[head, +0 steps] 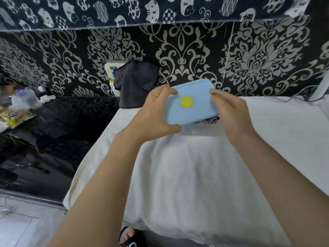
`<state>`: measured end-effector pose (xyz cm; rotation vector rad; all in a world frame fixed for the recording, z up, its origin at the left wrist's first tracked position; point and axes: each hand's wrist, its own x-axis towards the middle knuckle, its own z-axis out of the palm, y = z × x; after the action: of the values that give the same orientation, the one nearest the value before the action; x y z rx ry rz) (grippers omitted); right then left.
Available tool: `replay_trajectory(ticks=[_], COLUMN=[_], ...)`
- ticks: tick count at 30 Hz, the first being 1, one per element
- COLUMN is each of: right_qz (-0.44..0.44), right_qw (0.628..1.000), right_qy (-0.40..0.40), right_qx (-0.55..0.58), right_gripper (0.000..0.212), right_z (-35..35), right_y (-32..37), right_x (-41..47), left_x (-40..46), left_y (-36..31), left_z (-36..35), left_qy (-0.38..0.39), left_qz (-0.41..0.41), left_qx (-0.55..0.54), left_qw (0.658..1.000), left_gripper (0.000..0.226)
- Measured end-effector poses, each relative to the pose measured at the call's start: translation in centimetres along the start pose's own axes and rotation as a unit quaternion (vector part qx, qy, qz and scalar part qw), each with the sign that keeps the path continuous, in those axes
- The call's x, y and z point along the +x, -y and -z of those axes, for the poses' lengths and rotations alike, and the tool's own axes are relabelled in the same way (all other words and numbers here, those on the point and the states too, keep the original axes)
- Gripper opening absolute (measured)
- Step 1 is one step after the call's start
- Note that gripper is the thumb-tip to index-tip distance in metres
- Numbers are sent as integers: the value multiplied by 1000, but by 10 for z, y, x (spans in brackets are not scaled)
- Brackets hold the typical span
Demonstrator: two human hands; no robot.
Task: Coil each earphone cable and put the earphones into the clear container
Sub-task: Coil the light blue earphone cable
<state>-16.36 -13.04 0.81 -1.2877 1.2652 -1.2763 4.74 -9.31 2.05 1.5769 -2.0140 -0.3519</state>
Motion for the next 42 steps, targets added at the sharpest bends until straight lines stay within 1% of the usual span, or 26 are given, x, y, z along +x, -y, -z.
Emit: replay_trajectory(ticks=[2,3,4,6,8,11,14,18,21,23,25,29,35,38,42], right_qz=[-35,-52,-63,-71,-66,-44,3,49,71,69,64,48,40,29,28], right_qw=[998,996,995,996,998,993,979,957,946,944,942,934,933,934,921], right_qy=[-15,-21,-23,-24,-10,8,1,1,13,14,22,36,37,46,45], right_qx=[47,63,69,53,-7,-108,-202,-287,-315,-322,-329,-351,-356,-353,-385], right_gripper=[16,15,18,32,39,32,27,39,32,25,26,27,25,20,18], right_z=[6,10,12,15,17,18,16,11,10,9,8,7,8,8,4], right_y=[-8,-11,-14,-21,-26,-28,-27,-38,-43,-43,-45,-48,-45,-45,-47], right_x=[6,10,13,19,20,18,13,13,14,12,11,10,8,8,5], left_x=[6,9,10,11,13,16,18,20,19,18,18,19,19,18,16], left_y=[4,7,10,14,15,13,10,6,4,2,2,3,0,1,0], left_z=[-13,-20,-26,-38,-45,-50,-53,-54,-56,-57,-57,-61,-64,-68,-70], left_qy=[-30,-44,-45,-27,-12,-11,-30,-49,-44,-42,-35,-15,-9,9,11], left_qz=[15,37,67,112,144,175,192,194,185,168,159,165,168,163,161], left_qx=[-45,-71,-94,-128,-131,-91,-72,-55,-29,-12,-1,3,10,32,39], left_qw=[998,996,992,985,981,980,978,978,981,985,987,986,986,986,986], left_gripper=[81,79,78,75,68,56,48,46,47,45,44,46,49,42,46])
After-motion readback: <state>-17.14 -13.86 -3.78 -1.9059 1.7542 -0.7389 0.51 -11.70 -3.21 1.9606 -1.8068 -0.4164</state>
